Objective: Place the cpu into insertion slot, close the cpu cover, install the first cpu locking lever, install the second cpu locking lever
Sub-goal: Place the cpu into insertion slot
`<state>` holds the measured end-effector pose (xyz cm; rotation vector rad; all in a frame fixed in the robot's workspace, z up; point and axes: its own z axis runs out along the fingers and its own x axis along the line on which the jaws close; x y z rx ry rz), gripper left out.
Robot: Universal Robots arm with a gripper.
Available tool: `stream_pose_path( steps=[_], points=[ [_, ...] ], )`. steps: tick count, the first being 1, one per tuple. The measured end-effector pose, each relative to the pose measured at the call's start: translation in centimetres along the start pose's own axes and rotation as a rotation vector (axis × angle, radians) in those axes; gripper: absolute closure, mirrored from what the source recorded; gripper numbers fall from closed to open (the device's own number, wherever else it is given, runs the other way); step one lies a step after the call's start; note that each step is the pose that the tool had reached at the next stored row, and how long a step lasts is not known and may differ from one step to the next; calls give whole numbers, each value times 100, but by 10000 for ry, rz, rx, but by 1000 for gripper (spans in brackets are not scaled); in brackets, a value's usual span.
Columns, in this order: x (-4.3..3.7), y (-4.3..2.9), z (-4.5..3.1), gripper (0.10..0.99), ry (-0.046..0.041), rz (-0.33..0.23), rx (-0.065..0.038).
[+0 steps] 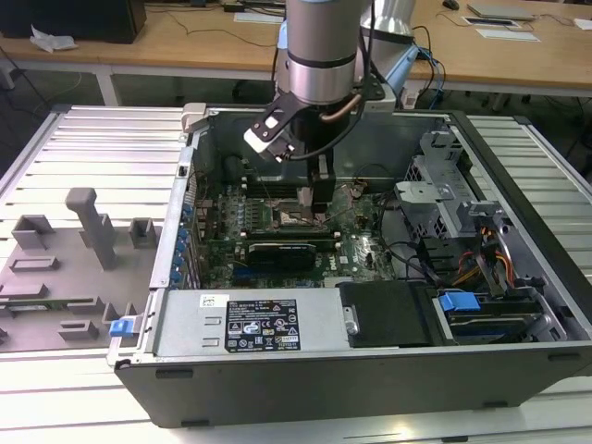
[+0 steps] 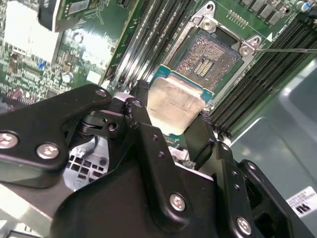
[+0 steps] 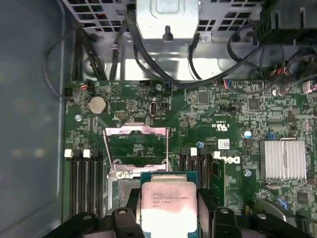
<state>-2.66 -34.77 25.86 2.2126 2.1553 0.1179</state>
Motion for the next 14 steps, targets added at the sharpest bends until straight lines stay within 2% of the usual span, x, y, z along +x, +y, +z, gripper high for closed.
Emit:
stream_pose_path(
  steps=[6,10,14],
  points=[
    [12,-22,125,545,-25,278,-6],
    [62,-53,190,545,-5,54,-2],
    [124,-64,217,545,6,-69,1]
  ],
)
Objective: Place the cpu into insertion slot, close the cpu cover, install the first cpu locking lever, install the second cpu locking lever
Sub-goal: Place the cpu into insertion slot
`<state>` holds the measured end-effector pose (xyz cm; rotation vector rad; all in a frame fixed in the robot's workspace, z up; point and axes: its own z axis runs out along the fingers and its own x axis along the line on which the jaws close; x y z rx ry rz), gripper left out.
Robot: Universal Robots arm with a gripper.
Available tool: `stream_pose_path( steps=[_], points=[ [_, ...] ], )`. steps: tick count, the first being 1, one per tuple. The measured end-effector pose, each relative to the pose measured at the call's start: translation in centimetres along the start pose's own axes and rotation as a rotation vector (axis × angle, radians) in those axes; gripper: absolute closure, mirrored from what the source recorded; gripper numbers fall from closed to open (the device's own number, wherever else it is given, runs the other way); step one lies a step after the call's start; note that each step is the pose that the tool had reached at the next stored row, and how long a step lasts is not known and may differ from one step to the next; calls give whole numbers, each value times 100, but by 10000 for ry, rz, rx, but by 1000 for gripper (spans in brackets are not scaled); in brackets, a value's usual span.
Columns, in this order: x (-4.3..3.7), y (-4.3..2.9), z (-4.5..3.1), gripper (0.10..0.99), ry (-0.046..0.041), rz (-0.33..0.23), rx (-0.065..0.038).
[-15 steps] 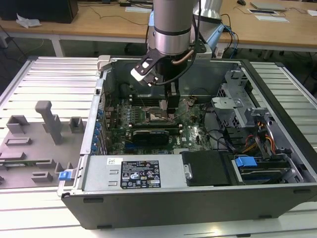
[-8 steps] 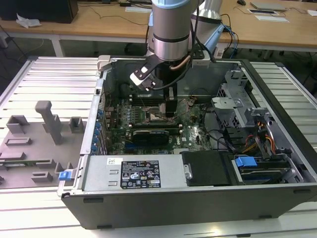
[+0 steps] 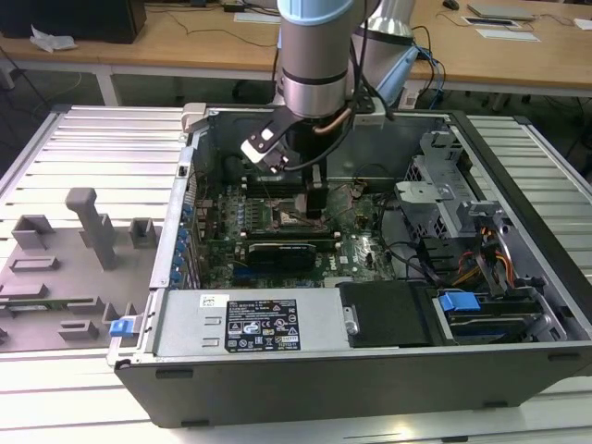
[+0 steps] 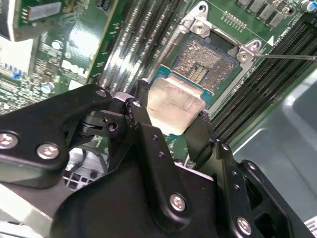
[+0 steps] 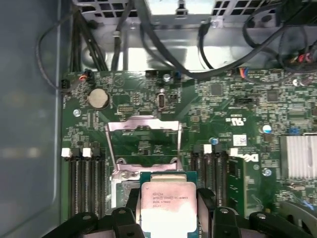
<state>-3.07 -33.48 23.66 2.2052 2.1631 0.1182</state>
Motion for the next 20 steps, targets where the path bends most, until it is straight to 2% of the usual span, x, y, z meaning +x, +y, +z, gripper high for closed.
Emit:
stream_pose_path(
  steps=[4,10,13,20],
  points=[
    [48,-27,29,545,11,-108,2],
    [79,-80,81,545,28,-322,7],
    [98,-142,123,545,37,-405,8],
    [114,-197,196,545,39,-415,8]
  ],
)
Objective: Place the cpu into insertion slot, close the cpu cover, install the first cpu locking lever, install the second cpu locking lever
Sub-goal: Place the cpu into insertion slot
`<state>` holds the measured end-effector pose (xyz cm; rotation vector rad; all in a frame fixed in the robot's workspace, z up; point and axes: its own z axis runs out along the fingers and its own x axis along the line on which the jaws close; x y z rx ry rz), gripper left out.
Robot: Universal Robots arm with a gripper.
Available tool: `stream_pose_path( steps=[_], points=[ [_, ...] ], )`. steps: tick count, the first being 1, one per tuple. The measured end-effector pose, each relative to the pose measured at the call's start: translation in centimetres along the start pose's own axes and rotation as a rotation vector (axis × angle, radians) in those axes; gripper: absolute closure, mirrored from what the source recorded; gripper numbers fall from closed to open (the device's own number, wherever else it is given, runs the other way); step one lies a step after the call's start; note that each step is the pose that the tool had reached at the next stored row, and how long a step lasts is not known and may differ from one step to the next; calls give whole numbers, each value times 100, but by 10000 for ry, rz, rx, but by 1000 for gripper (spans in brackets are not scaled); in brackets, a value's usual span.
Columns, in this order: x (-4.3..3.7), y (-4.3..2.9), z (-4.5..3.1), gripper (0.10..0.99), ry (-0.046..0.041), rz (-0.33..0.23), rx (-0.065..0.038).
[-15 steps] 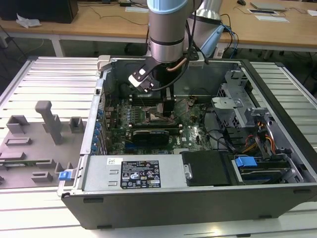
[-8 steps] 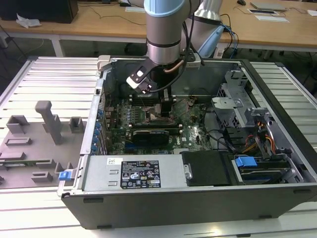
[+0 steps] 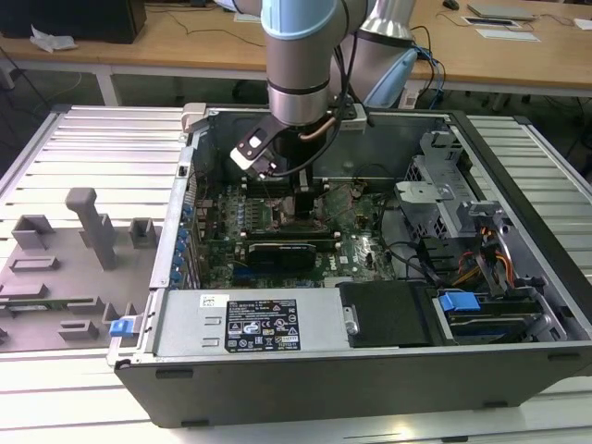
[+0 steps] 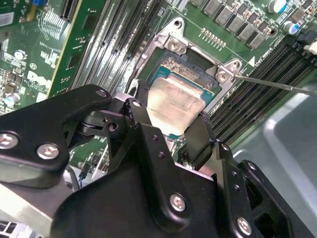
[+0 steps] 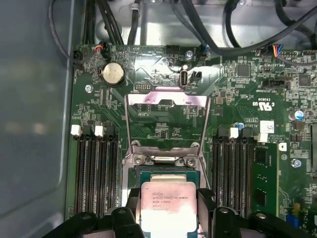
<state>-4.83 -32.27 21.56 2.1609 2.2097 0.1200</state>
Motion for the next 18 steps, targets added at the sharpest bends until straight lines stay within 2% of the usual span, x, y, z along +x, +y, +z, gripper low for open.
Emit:
stream_pose_path(
  steps=[4,12,18],
  points=[
    [-1,-18,63,545,-1,2,1],
    [3,-23,108,545,-24,264,-5],
    [35,-26,152,545,-29,326,-7]
  ],
)
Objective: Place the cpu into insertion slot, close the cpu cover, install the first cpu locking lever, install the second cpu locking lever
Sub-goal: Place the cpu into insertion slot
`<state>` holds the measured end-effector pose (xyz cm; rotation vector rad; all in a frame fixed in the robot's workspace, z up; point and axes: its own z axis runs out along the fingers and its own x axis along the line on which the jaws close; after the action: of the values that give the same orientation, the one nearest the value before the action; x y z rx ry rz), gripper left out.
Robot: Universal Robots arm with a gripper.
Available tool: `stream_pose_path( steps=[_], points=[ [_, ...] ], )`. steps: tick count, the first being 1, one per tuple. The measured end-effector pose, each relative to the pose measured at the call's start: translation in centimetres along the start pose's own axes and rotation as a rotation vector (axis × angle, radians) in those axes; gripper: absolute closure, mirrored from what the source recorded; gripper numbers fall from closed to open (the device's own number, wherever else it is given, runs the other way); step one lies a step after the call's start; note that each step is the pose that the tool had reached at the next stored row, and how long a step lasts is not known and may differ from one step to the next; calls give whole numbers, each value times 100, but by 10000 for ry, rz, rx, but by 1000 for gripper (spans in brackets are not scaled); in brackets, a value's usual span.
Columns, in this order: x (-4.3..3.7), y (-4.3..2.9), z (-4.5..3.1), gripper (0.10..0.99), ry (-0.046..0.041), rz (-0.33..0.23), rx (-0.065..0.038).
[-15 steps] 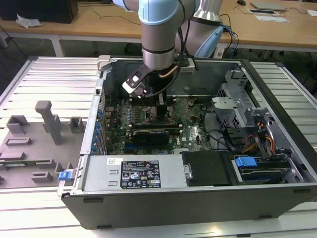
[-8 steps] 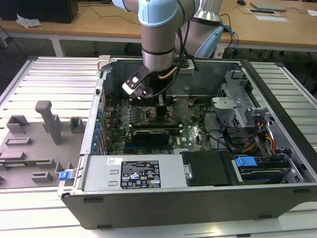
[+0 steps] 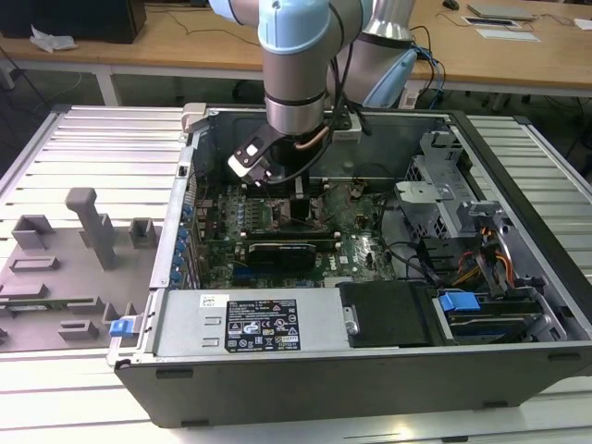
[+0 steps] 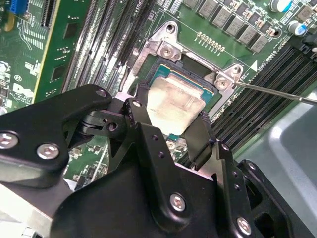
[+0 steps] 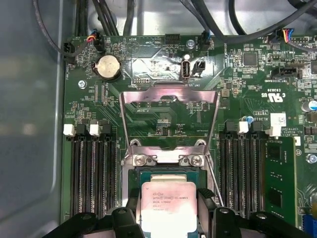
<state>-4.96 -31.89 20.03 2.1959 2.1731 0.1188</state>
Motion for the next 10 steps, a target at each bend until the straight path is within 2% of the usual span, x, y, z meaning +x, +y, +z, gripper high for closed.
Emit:
stream_pose_path(
  steps=[10],
  points=[
    [11,-4,37,545,-4,6,2]
  ],
)
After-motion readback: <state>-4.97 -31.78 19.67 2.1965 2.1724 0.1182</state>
